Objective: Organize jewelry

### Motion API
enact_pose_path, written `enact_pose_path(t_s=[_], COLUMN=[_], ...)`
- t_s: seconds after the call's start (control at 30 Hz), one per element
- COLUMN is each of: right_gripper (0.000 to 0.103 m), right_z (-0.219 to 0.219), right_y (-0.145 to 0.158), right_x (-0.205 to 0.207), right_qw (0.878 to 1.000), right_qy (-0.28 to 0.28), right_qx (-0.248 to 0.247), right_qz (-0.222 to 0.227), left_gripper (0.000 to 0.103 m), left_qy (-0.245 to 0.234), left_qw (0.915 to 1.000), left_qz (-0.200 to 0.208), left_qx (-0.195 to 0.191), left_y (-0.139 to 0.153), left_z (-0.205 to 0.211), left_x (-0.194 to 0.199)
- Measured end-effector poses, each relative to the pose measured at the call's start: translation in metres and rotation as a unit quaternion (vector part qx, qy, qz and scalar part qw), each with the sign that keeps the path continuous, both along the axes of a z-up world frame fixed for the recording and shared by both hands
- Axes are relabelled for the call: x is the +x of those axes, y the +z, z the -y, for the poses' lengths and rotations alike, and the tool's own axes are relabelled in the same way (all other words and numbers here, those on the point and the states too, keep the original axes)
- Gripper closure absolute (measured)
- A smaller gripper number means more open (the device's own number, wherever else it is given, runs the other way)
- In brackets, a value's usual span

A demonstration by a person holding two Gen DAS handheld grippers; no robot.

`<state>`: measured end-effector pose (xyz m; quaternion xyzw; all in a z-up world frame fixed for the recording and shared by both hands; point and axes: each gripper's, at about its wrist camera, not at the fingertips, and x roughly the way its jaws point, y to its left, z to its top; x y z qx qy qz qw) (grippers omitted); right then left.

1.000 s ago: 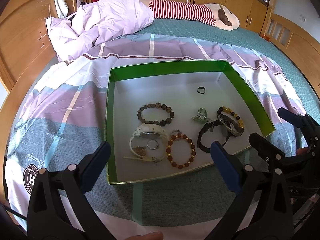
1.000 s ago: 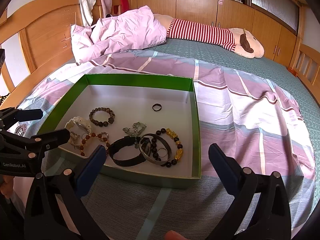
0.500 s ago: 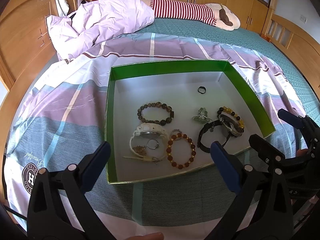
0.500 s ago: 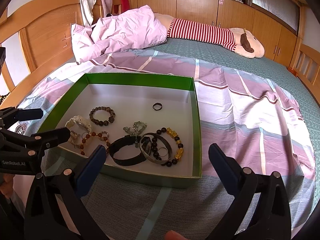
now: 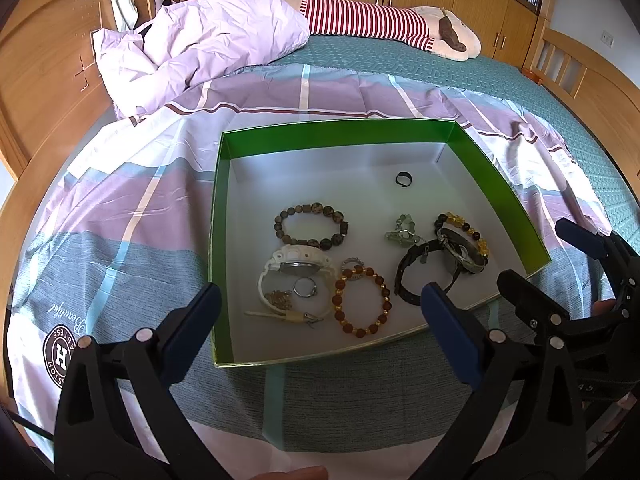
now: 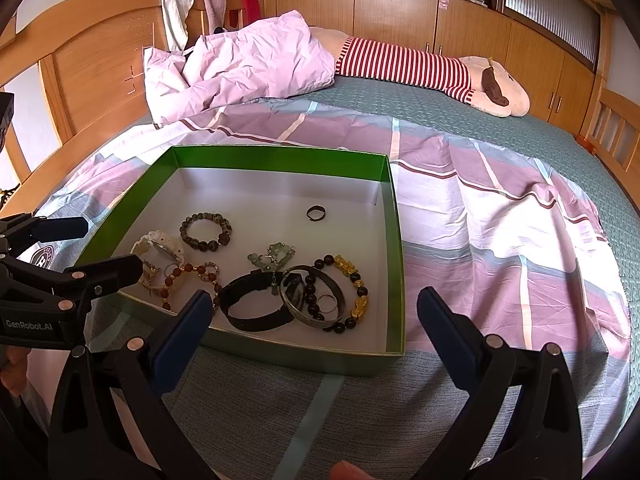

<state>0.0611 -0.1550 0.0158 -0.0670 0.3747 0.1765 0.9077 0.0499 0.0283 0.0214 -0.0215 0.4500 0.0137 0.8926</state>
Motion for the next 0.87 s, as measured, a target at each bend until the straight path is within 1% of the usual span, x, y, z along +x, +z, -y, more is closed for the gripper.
enact_pose_path(t_s=[0.3, 0.5, 0.87], right_gripper=[0.003, 0.003, 0.003], right_z=[-0.0002, -0.0005, -0.0019], right_y=[-0.0004, -0.0002, -0.0018], right_x=[-0.0003, -0.0002, -0.0012], right_qw=[1.0, 1.0, 1.0], right_qy=[0.0, 0.0, 0.005], right_qx=[0.0, -0.001, -0.003], right_qz=[0.0, 0.0, 0.0], left_gripper=[0.004, 0.004, 0.004], left_qy=[0.0, 0.005, 0.009], left_qw=[1.0, 0.9999, 0.9998], left_qz=[0.0, -0.001, -0.006], left_qx=[0.0, -0.013, -0.017], left_y=[0.0, -0.0018, -0.0017], left_z=[-0.0007, 0.0005, 0.0004], left_x=[0.0006, -0.0012, -0.0002])
